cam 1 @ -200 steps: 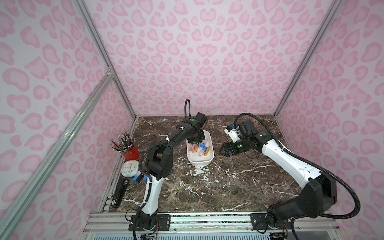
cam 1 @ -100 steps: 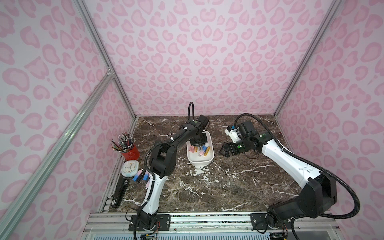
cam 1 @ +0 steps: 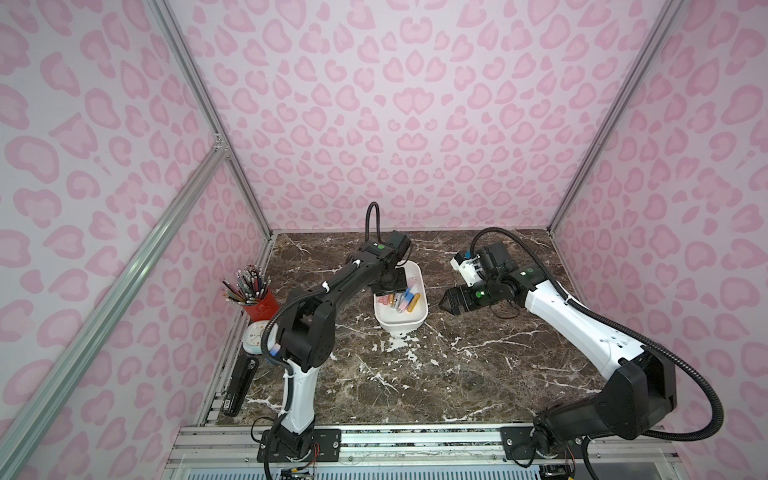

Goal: Put the lipstick into the storage box
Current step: Place the lipstick in the storage box, then pick up the lipstick at the center of the board.

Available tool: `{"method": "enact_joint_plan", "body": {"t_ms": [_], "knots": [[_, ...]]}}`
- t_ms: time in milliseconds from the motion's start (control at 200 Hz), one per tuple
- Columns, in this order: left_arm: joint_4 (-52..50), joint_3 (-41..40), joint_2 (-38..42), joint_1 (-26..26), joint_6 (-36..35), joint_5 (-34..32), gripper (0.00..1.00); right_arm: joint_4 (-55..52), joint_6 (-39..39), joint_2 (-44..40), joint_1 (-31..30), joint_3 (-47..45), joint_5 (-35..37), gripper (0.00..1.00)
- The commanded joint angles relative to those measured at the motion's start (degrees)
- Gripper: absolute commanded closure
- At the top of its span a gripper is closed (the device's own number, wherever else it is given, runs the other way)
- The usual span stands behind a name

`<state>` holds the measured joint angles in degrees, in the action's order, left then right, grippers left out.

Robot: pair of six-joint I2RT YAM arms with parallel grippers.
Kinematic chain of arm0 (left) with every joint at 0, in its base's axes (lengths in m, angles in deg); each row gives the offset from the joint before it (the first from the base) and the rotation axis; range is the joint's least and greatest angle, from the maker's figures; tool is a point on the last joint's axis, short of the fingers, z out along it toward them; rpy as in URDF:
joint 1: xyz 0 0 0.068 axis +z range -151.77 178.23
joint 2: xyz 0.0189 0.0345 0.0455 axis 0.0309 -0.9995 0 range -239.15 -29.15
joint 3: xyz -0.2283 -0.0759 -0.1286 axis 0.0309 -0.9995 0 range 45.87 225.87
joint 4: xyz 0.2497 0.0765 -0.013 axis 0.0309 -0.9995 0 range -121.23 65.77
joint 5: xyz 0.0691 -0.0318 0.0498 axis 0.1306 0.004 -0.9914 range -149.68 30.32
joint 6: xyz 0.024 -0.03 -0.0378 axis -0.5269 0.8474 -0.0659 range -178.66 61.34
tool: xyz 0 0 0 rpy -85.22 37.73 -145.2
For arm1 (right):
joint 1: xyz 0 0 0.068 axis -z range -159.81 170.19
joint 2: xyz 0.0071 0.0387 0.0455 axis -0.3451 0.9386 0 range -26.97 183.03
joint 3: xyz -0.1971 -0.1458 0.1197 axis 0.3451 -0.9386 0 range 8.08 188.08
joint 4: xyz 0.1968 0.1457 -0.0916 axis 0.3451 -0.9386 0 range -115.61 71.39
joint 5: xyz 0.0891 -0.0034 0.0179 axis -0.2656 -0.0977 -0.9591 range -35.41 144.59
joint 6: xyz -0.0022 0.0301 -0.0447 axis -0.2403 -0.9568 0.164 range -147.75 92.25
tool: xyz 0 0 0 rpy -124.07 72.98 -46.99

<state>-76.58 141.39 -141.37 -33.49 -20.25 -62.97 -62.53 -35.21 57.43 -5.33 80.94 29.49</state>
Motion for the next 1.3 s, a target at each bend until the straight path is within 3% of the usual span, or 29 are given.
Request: {"method": "enact_joint_plan", "body": {"t_ms": [0, 175, 325, 580, 790, 1295], "knots": [[0.0, -11.6, 8.7, 1.4, 2.3, -5.0, 0.52, 1.8, 0.1, 0.3, -0.7, -0.3, -1.3, 0.01], [-2.4, -31.3, 23.9, 5.0, 7.2, -9.5, 0.51, 3.4, 0.1, 1.9, -4.0, -0.7, -2.3, 0.01], [-6.7, -38.2, 30.9, 5.5, 12.3, -12.6, 0.48, 5.5, -0.3, 2.0, -7.1, -3.0, -2.9, 0.01], [-7.3, -49.8, 37.8, 6.9, 20.9, -11.9, 0.46, 9.5, -1.4, 0.7, -8.0, -7.4, -5.2, 0.01], [-5.9, -53.5, 38.2, 9.0, 23.8, -11.5, 0.45, 9.8, -0.9, 0.1, -8.0, -7.7, -5.5, 0.01], [-4.3, -53.5, 34.4, 14.9, 20.4, -11.3, 0.44, 9.6, 0.2, 2.1, -6.1, -6.7, -6.6, 0.01]]}}
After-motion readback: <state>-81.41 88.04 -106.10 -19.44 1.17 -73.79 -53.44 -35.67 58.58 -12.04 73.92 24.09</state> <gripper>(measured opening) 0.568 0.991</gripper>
